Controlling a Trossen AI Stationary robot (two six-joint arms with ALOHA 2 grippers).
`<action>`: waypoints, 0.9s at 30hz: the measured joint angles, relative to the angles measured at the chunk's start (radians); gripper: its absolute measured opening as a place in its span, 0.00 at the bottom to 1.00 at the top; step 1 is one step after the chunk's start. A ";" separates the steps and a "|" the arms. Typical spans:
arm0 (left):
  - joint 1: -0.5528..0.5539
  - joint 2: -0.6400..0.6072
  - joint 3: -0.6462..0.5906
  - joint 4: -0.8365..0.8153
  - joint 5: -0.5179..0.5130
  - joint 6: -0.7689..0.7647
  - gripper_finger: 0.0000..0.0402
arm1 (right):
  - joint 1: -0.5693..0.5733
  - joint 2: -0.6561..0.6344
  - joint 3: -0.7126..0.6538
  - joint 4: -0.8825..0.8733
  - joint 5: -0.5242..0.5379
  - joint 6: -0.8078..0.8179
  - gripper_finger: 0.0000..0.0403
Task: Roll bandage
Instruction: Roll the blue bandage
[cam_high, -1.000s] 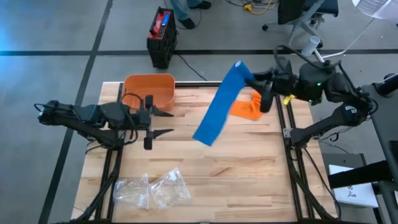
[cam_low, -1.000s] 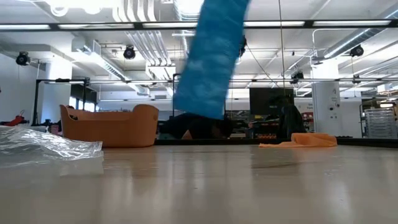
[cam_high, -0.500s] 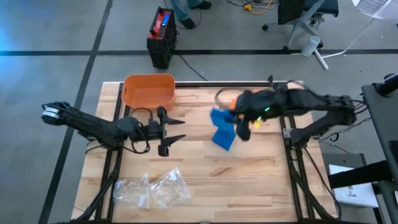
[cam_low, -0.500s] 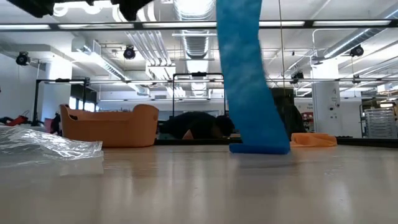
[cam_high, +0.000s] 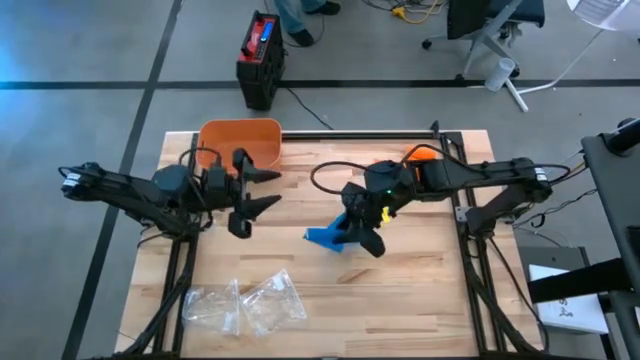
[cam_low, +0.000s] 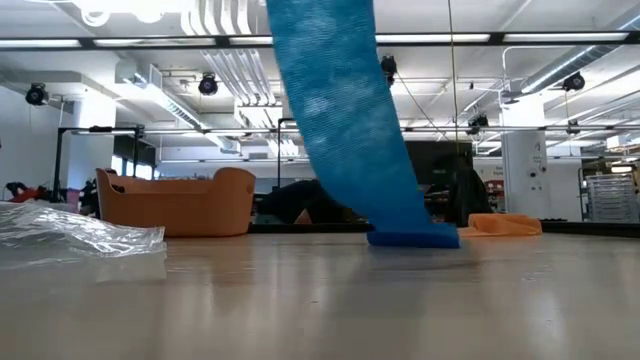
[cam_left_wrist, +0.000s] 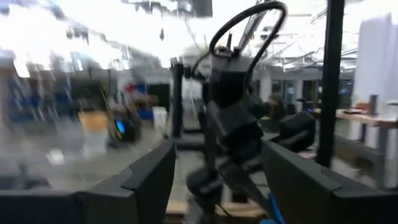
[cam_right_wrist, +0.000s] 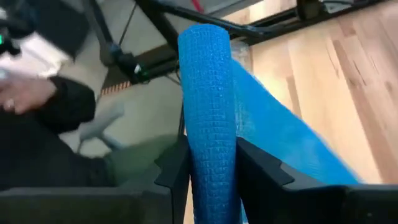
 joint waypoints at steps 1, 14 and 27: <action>0.000 0.005 0.013 -0.032 0.010 -0.029 0.58 | 0.003 -0.001 0.000 -0.016 0.000 -0.034 0.29; -0.019 0.247 0.001 0.029 0.218 0.021 0.58 | 0.028 -0.018 0.000 -0.097 0.001 -0.125 0.24; -0.022 0.387 0.075 0.040 0.173 0.023 0.58 | 0.028 -0.018 0.000 -0.177 0.004 -0.103 0.29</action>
